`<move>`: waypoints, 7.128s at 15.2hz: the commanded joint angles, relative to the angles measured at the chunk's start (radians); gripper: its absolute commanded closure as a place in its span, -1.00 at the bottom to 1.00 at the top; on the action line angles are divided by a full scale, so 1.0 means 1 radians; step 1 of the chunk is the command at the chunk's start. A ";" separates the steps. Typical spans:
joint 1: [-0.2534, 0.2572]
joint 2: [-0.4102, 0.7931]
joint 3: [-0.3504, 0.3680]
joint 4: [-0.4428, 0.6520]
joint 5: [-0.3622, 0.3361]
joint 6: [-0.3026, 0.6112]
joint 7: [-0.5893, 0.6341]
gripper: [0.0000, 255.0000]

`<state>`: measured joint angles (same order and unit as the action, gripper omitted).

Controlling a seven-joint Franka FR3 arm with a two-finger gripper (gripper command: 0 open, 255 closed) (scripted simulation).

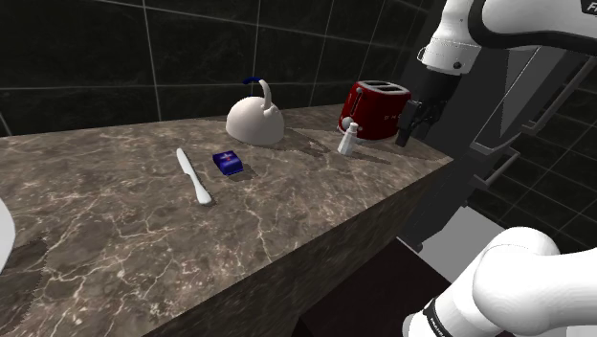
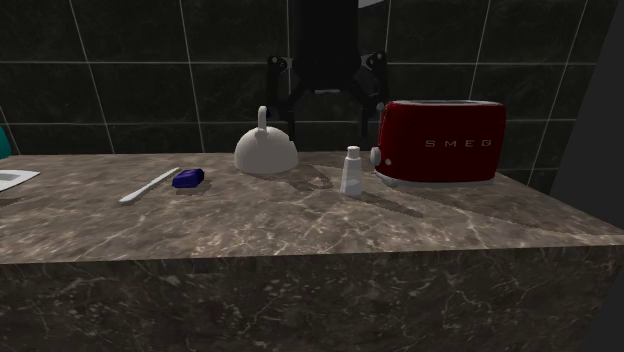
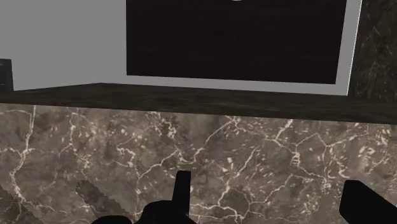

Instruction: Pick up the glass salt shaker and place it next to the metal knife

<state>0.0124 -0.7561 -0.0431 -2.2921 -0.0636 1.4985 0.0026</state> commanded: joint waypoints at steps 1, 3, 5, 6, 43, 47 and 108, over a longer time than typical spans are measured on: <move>0.000 0.000 0.000 0.000 0.000 0.000 0.000 -1.00; -0.002 0.032 -0.034 -0.013 -0.003 0.078 -0.033 -1.00; -0.002 0.069 -0.069 -0.019 -0.002 0.155 -0.066 -1.00; -0.002 0.090 -0.086 -0.020 0.000 0.193 -0.083 -1.00; 0.062 0.476 -0.303 0.035 0.181 0.688 -0.370 1.00; 0.061 0.466 -0.299 0.067 0.175 0.648 -0.359 1.00; 0.333 1.144 0.004 1.310 0.131 0.141 0.273 1.00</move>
<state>0.3318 0.3466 -0.0458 -1.0398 0.0734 1.6539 0.2532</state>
